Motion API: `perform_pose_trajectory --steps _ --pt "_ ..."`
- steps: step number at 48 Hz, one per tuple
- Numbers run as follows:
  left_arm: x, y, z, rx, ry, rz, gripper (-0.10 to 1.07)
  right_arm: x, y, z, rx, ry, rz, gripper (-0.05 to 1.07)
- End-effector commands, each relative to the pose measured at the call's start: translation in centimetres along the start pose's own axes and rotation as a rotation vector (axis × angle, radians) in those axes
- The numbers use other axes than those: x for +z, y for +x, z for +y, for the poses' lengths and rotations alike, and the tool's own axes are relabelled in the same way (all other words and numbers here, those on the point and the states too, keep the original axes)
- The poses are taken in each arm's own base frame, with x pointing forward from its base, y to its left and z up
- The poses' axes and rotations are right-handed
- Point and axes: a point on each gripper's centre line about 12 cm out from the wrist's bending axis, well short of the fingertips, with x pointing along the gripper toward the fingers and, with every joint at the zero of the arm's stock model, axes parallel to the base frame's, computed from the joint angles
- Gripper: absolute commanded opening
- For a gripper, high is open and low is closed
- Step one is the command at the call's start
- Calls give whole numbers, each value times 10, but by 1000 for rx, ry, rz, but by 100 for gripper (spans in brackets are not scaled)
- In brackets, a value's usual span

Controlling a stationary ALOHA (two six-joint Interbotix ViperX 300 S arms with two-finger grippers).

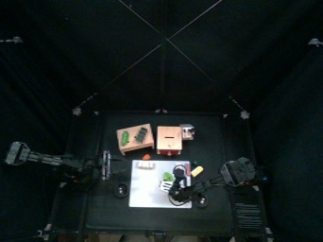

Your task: Reorient starfruit

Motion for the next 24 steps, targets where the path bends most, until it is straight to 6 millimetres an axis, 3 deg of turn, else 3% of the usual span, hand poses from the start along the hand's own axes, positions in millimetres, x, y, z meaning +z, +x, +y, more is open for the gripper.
perform_pose_trajectory --steps 1,11,24 --pt "6 2 0 -1 0 -17 87 5 -30 10 66 2 21 96" --pt "7 3 0 2 -7 -19 87 24 -52 17 154 -95 -28 96" --pt "7 3 0 2 -4 -19 87 72 -97 10 231 -284 -114 96"
